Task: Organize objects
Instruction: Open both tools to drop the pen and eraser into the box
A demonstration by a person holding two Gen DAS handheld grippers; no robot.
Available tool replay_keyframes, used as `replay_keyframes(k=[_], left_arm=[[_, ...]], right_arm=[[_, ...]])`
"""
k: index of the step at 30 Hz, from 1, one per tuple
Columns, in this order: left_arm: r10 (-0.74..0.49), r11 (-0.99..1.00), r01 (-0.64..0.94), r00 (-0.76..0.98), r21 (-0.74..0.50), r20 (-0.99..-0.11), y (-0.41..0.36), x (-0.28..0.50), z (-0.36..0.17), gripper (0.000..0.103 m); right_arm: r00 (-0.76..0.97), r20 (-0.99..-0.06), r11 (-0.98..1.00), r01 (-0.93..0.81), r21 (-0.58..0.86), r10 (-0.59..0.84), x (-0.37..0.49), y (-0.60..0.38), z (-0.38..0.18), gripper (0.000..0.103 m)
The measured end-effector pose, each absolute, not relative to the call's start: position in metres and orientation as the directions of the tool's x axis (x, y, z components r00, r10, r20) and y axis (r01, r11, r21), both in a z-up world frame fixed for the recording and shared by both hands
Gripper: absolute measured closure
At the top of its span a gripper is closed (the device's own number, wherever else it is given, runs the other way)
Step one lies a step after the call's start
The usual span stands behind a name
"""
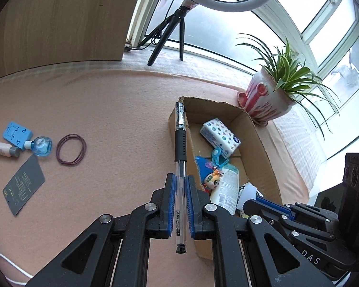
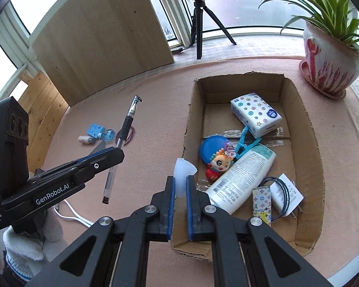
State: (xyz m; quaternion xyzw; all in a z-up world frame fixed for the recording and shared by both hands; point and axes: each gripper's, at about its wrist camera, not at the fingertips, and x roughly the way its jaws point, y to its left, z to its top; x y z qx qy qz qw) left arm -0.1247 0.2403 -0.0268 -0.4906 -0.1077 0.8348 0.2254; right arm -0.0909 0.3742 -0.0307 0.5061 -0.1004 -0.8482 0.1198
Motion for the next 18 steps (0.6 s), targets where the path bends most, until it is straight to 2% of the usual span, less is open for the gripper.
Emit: replay_keyframes(k=[9,16,18], left_arm=[[0.487,-0.867,-0.317,-0.377,-0.384,-0.788,0.302,-0.139,-0.04,0.094],[0.476,-0.871,-0.329,-0.379,-0.365,-0.793,0.318,-0.141,-0.044,0.094],[0.48,-0.869,-0.331,-0.383,-0.368,-0.789,0.318,-0.141,-0.043,0.093]], right_arm=[[-0.454,-0.85,-0.96,0.044,0.277,-0.266,-0.09,0.414,-0.046,0.095],[-0.448,-0.857,-0.963,0.033,0.268,-0.254,-0.092,0.428,-0.053,0.095],[-0.447,-0.857,-0.962,0.033,0.269,-0.255,-0.093,0.429,-0.054,0.091]])
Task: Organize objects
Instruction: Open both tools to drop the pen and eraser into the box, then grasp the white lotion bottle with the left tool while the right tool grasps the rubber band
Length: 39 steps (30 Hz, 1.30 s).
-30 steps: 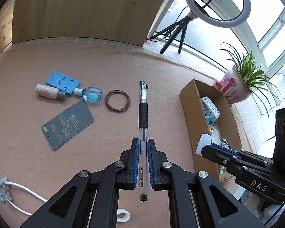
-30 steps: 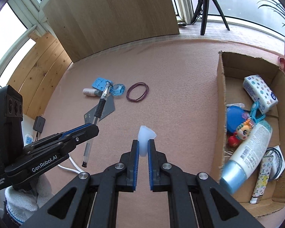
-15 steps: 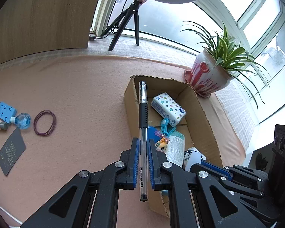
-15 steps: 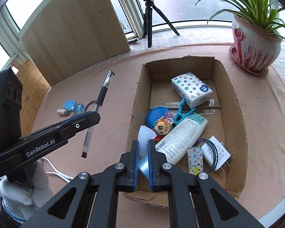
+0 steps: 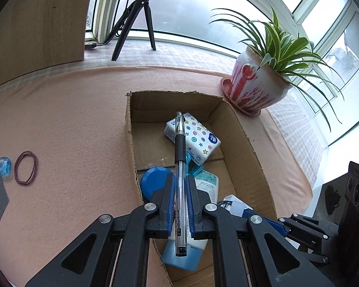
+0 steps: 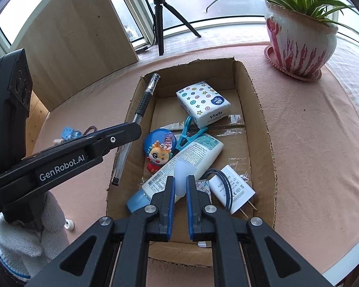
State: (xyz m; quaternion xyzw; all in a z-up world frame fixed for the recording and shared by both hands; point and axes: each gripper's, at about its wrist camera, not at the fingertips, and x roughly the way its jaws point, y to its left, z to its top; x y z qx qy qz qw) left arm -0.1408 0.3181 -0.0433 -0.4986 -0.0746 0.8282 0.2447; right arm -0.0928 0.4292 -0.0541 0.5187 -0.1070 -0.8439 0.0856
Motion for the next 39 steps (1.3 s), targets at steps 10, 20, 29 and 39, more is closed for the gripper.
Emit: replay_keyframes(k=[10,20,29,39], left_arm=[[0.452,-0.888,-0.301,-0.421,-0.349,-0.787,0.29,-0.139,-0.033,0.058],[0.373,-0.928,-0.181,-0.465,-0.327,-0.803,0.198,-0.138,-0.035,0.058],[0.258,-0.956,0.003,-0.468,-0.294,-0.845,0.083,-0.144,-0.064,0.052],[0.21,-0.939,0.151,-0.46,-0.309,-0.863,-0.009,-0.163,-0.082,0.044]], right_arm=[[-0.486,-0.841,-0.968,0.045,0.248,-0.238,-0.095,0.424,-0.047,0.049],[-0.494,-0.821,-0.956,0.088,0.28,-0.286,-0.104,0.397,-0.038,0.049],[-0.461,-0.81,-0.932,0.164,0.322,-0.361,-0.123,0.349,-0.031,0.049],[-0.407,-0.825,-0.919,0.202,0.338,-0.393,-0.149,0.292,-0.038,0.049]])
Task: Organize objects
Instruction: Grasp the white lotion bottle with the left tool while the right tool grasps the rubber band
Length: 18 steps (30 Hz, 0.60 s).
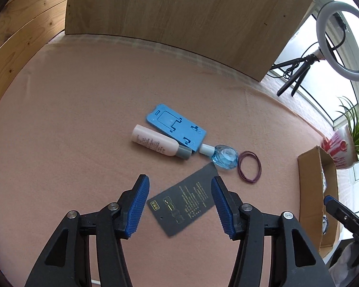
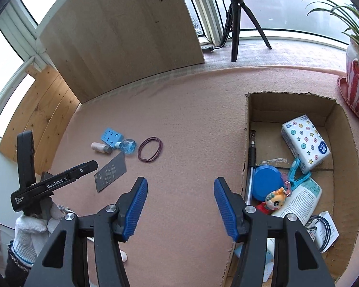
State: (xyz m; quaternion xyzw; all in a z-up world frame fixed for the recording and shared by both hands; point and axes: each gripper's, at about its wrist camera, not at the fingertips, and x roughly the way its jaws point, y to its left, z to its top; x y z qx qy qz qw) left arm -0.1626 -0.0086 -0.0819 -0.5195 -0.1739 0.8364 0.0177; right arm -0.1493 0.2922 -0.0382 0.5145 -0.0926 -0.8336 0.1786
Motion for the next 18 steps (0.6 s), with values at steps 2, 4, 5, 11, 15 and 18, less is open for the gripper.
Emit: replay_keyframes(k=[2,4,5,11,15,18], left_arm=[[0.206,-0.935,0.168,-0.46,-0.312,-0.864,-0.017,-0.17,-0.084,0.043],[0.211,-0.93,0.183,-0.448,-0.32,-0.869,-0.023,-0.18,-0.089,0.043],[0.203,-0.929,0.196,-0.441,-0.314,-0.874,-0.025,-0.186,-0.093,0.043],[0.187,-0.918,0.245,-0.425,-0.311,-0.886,-0.031,-0.208,-0.106,0.042],[0.181,-0.918,0.256,-0.412,-0.304,-0.893,-0.029,-0.217,-0.114,0.042],[0.169,-0.926,0.245,-0.41,-0.286,-0.897,-0.023,-0.222,-0.116,0.043]], right_arm=[[-0.396,-0.829,-0.918,0.2,0.341,-0.394,-0.156,0.282,-0.042,0.049],[-0.384,-0.837,-0.921,0.196,0.337,-0.389,-0.163,0.271,-0.047,0.049],[-0.381,-0.843,-0.924,0.194,0.33,-0.381,-0.167,0.266,-0.049,0.049],[-0.356,-0.874,-0.943,0.17,0.287,-0.33,-0.188,0.243,-0.072,0.049],[-0.338,-0.891,-0.951,0.157,0.266,-0.305,-0.201,0.229,-0.085,0.049],[-0.328,-0.903,-0.959,0.148,0.241,-0.278,-0.211,0.219,-0.095,0.049]])
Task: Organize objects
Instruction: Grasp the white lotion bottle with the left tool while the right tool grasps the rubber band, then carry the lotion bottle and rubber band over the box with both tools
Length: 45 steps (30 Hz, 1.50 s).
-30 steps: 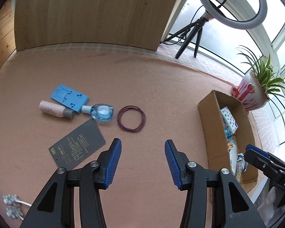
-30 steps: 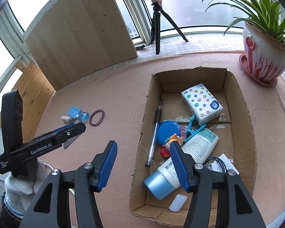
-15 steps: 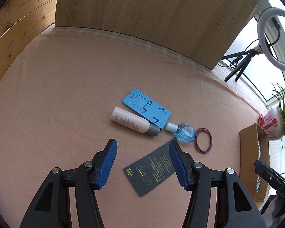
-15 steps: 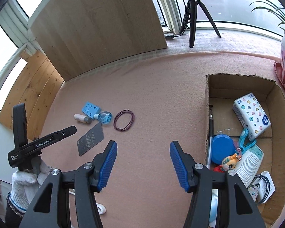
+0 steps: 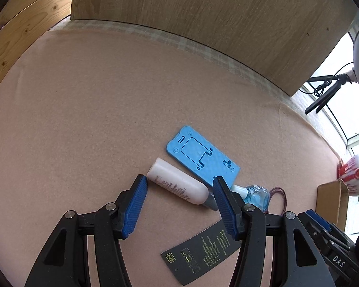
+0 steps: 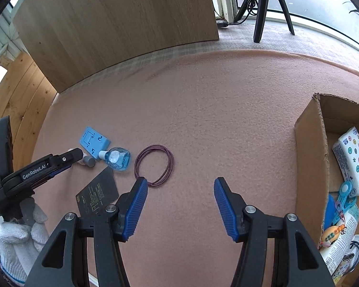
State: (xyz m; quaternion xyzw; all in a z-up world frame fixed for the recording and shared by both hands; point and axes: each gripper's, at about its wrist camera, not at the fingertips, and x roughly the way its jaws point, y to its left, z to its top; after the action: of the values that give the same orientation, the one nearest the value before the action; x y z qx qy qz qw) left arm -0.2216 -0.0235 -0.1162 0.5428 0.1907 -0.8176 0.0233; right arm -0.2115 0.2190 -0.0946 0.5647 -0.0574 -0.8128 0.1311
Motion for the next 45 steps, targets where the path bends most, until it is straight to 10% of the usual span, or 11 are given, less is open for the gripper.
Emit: replay_keyframes(k=[9,19,29,45], left_arm=[[0.097,-0.965,0.178,-0.432,-0.19,-0.897,-0.012,-0.22,-0.117,0.05],[0.066,-0.976,0.159,-0.438,-0.149,-0.897,-0.017,-0.211,-0.117,0.081],[0.116,-0.963,0.17,-0.448,-0.211,-0.887,-0.027,-0.179,-0.117,0.082],[0.229,-0.913,0.21,-0.445,-0.349,-0.866,-0.034,-0.11,-0.114,0.082]], right_arm=[[-0.301,-0.939,-0.978,0.173,0.12,-0.169,-0.233,0.186,-0.119,0.049],[-0.353,-0.933,-0.968,0.252,-0.016,-0.077,-0.231,0.172,-0.123,0.057],[-0.364,-0.923,-0.961,0.276,0.02,-0.124,-0.228,0.192,-0.119,0.1],[-0.326,-0.901,-0.955,0.178,0.238,-0.286,-0.165,0.24,-0.109,0.1]])
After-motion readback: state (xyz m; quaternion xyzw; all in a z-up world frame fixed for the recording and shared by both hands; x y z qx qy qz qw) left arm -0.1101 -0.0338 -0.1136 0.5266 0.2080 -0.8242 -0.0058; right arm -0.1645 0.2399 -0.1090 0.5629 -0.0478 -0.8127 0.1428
